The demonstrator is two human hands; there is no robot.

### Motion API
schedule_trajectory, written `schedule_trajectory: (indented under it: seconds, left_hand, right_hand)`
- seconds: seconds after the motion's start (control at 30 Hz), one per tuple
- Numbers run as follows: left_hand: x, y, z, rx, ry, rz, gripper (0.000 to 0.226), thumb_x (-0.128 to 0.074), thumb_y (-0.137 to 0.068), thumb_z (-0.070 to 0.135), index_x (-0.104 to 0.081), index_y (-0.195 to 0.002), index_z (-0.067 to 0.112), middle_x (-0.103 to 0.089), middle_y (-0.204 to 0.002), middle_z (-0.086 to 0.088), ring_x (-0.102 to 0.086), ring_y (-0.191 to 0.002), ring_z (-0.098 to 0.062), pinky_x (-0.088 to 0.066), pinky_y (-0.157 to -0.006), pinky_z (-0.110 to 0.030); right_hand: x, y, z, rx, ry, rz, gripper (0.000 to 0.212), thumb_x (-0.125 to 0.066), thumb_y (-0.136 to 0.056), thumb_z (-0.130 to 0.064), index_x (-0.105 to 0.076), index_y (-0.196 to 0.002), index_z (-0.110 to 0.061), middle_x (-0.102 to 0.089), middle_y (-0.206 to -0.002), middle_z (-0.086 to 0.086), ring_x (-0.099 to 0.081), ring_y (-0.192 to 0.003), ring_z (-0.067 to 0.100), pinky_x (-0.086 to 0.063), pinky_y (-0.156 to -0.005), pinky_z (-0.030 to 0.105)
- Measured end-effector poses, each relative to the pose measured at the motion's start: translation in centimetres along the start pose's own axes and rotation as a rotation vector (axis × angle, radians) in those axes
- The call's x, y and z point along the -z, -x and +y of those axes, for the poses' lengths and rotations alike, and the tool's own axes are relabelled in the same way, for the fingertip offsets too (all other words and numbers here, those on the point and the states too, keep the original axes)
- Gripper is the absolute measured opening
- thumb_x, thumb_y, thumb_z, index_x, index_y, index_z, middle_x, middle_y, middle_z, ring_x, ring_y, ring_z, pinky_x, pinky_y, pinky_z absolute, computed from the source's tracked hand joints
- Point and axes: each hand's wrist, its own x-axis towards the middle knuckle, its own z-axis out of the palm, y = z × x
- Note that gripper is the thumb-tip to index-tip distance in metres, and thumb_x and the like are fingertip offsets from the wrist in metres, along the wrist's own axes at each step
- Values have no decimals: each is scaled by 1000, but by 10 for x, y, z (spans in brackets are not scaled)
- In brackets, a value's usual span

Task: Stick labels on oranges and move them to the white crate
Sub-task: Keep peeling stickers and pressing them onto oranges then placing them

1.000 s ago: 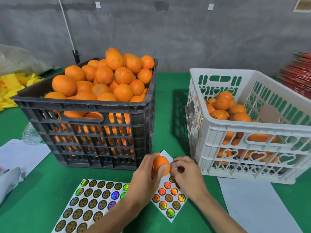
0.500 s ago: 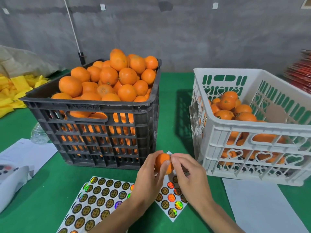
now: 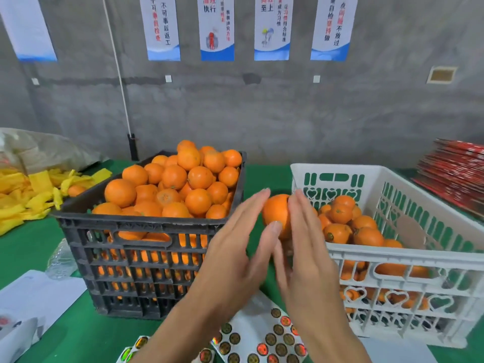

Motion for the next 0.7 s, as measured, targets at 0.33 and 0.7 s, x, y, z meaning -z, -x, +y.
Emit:
schedule_trajectory:
  seconds: [0.33,0.7]
  left_hand:
    - [78,-114,-65,654,-704,-416,39,-56,-101,32,-54,-138,20,-60,-135,-12,-58,-122,-33,-50,-90,-36]
    - [76,-120,-104,800,-1024,-636,42,-67,-94,19,-52,-133,11,-55,-140,-10,-54,-128,-31,-46,-100,-41]
  right_hand:
    - [6,-50,19,-253,292,-176,50,-50,-102,-11,-40,-151,-8,0,-171,3,-63,-102,32,-56,-67,40]
    - [-26,-11,22,-93,174,-214,31,-64,-94,-16,-70,-124,-9,-48,-153,6,-64,-120,22,-60,-90,37]
